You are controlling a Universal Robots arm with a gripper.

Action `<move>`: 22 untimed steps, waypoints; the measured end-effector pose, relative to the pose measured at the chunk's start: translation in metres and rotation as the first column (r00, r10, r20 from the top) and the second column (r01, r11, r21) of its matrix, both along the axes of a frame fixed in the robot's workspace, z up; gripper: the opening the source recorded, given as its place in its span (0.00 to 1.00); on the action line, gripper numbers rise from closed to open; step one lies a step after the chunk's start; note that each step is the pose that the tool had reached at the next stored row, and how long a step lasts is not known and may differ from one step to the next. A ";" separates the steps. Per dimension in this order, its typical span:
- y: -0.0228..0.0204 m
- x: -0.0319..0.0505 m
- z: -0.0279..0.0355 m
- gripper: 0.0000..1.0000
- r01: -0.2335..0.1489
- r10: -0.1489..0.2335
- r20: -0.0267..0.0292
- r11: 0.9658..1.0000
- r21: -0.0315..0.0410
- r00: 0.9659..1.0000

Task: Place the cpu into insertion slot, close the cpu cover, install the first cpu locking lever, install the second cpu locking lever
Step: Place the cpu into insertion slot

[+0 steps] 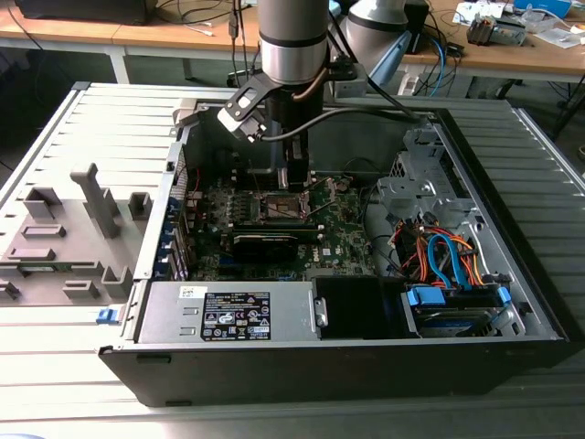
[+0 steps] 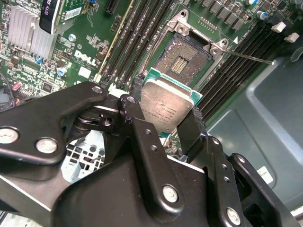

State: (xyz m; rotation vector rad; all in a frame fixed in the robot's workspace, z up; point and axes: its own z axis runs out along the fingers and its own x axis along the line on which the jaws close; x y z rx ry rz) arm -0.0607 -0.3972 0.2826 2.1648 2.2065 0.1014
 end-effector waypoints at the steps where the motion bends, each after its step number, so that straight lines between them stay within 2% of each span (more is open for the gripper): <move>1: 0.0000 0.0000 -0.0002 0.55 0.000 0.000 0.000 1.000 0.000 1.000; 22: 0.0002 -0.0008 -0.0055 0.55 0.000 0.000 0.000 1.000 0.000 1.000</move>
